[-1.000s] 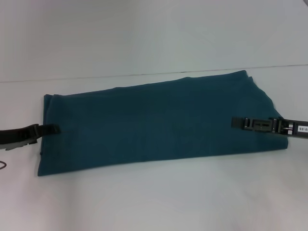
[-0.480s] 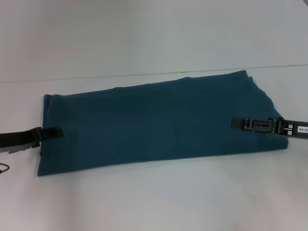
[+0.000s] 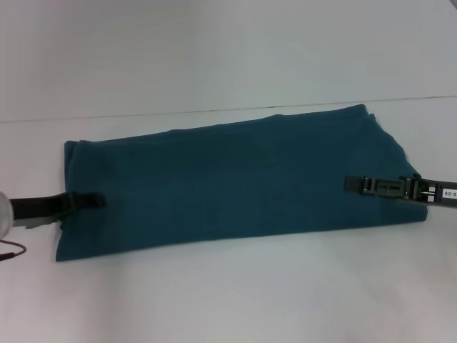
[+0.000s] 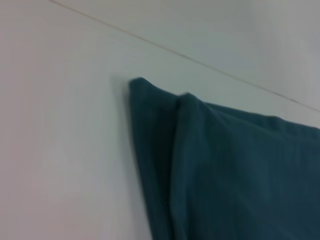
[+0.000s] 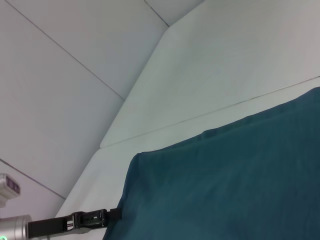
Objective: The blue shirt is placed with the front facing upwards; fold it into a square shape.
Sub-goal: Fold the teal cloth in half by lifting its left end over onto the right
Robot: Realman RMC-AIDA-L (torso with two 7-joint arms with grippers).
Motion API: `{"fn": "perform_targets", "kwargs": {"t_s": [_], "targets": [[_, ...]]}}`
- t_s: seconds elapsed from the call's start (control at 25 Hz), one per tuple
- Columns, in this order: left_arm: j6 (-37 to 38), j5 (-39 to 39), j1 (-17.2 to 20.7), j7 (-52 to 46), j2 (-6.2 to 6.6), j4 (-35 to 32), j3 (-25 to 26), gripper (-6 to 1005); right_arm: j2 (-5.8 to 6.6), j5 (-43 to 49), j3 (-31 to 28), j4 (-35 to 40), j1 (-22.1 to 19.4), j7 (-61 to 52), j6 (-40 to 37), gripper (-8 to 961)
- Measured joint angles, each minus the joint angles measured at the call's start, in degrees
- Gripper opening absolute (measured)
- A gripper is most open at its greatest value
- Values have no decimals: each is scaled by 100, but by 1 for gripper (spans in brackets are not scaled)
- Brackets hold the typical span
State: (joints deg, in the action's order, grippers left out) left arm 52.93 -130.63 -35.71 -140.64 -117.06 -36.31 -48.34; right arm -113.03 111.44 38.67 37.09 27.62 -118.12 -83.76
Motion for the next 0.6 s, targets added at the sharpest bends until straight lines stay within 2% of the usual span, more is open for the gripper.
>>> {"fn": "perform_targets", "kwargs": {"t_s": [0.16, 0.44, 0.52, 0.6], "targets": [[67, 10, -164, 0, 23, 188, -99, 843, 0, 0, 0, 0, -5, 0, 0, 767], [562, 409, -285, 82, -198, -185, -52, 828, 0, 0, 0, 0, -16, 0, 0, 767], [570, 453, -283, 93, -209, -213, -52, 823, 0, 0, 0, 0, -15, 0, 2, 767], [549, 462, -318, 53, -198, -156, -66, 769, -4, 0, 0, 0, -14, 0, 15, 767]]}}
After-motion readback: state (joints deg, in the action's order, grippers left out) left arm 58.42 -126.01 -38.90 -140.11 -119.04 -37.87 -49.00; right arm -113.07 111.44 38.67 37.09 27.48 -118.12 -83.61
